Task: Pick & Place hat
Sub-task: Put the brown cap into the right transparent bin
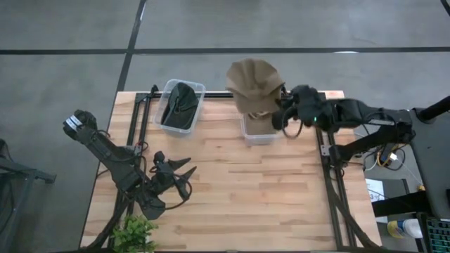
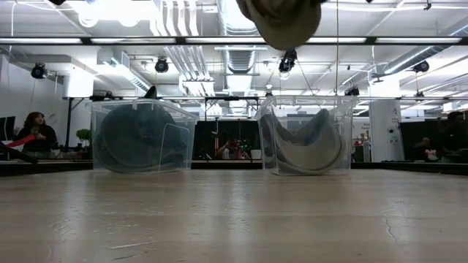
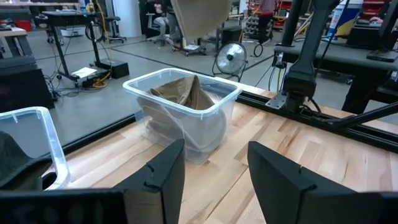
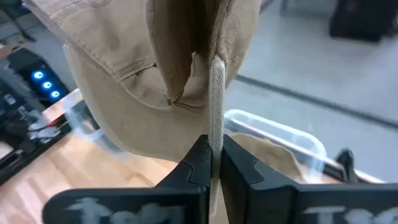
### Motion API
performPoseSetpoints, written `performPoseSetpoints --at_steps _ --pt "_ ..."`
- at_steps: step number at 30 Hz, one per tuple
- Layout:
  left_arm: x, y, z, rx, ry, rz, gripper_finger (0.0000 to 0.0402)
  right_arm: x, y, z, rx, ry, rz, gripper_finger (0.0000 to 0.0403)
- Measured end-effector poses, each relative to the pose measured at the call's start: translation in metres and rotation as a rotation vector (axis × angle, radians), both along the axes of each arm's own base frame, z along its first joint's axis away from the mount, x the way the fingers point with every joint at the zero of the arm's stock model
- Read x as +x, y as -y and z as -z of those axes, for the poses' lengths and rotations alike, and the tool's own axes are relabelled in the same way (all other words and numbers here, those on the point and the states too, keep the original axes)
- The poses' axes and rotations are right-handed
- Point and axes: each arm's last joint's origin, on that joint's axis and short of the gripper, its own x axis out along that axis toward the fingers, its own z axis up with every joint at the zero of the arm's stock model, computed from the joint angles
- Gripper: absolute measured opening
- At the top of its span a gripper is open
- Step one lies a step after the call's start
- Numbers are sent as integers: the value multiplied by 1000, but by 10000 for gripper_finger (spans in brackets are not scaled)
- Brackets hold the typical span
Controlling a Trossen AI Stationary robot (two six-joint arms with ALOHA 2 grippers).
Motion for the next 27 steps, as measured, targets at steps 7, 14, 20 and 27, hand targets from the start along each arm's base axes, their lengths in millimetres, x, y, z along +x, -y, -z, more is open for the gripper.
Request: performPoseSetpoints --at_steps 7,14,20,27 --pt "0 0 0 -1 1 0 168 -16 56 9 218 -40 89 12" --pt "0 0 -1 -6 5 0 168 -13 100 36 399 -105 146 13" --pt "1 1 -3 -10 10 0 168 2 113 64 544 -168 127 13" --pt "1 1 -2 -9 9 1 168 18 122 93 635 -302 172 13"
